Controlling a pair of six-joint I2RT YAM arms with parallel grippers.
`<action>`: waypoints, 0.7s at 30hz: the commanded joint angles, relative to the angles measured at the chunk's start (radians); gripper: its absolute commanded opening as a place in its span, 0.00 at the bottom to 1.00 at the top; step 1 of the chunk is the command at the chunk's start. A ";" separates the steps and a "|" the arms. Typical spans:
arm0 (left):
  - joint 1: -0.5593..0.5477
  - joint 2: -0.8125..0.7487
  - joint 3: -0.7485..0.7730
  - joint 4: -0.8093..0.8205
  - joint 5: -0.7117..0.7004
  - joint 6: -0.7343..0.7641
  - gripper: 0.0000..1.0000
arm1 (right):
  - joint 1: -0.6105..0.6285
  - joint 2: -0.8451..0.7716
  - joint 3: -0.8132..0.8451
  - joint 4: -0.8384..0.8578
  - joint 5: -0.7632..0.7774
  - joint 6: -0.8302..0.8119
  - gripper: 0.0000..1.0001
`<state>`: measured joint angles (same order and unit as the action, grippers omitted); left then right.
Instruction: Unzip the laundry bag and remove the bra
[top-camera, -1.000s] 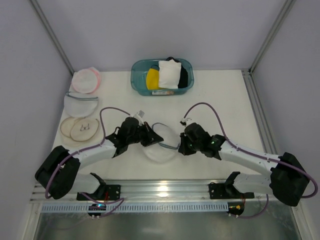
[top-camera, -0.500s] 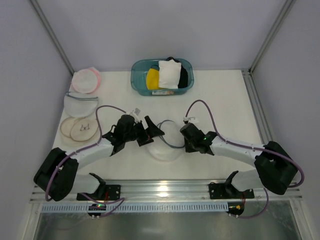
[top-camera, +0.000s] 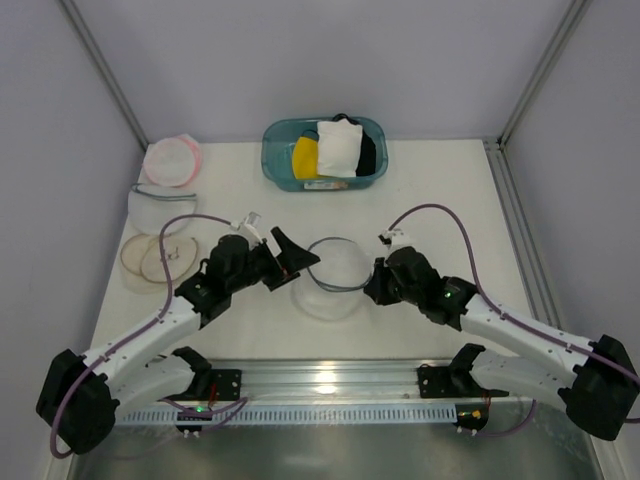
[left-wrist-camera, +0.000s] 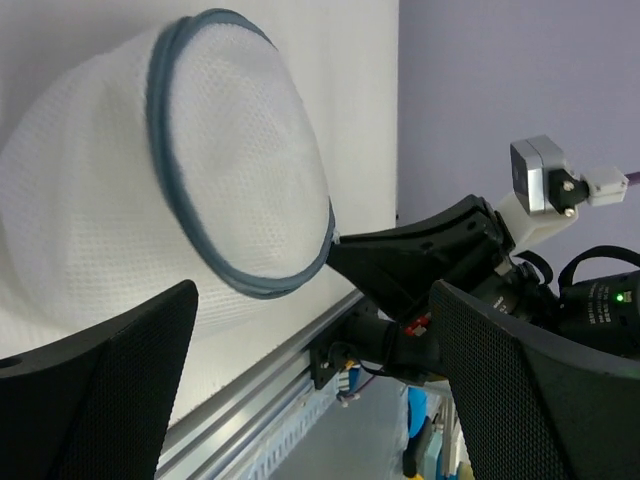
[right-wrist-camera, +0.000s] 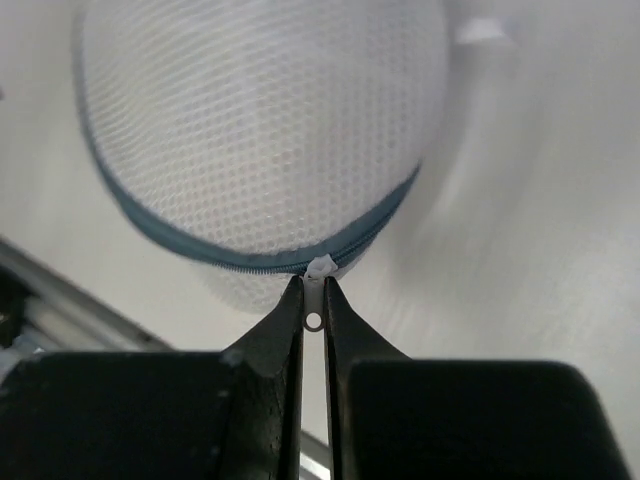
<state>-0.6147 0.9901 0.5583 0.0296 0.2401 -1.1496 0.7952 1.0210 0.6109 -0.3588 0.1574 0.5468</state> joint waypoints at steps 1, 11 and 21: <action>-0.036 -0.019 -0.017 -0.026 -0.002 -0.050 0.99 | 0.002 -0.087 -0.042 0.234 -0.387 -0.025 0.04; -0.125 -0.030 -0.061 0.030 -0.022 -0.134 0.99 | 0.002 -0.052 -0.100 0.480 -0.674 0.050 0.04; -0.166 0.091 -0.046 0.167 -0.021 -0.165 0.81 | 0.001 -0.007 -0.106 0.551 -0.700 0.068 0.04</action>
<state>-0.7700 1.0504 0.4999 0.0975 0.2131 -1.3010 0.7956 1.0191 0.5098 0.1085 -0.5091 0.6014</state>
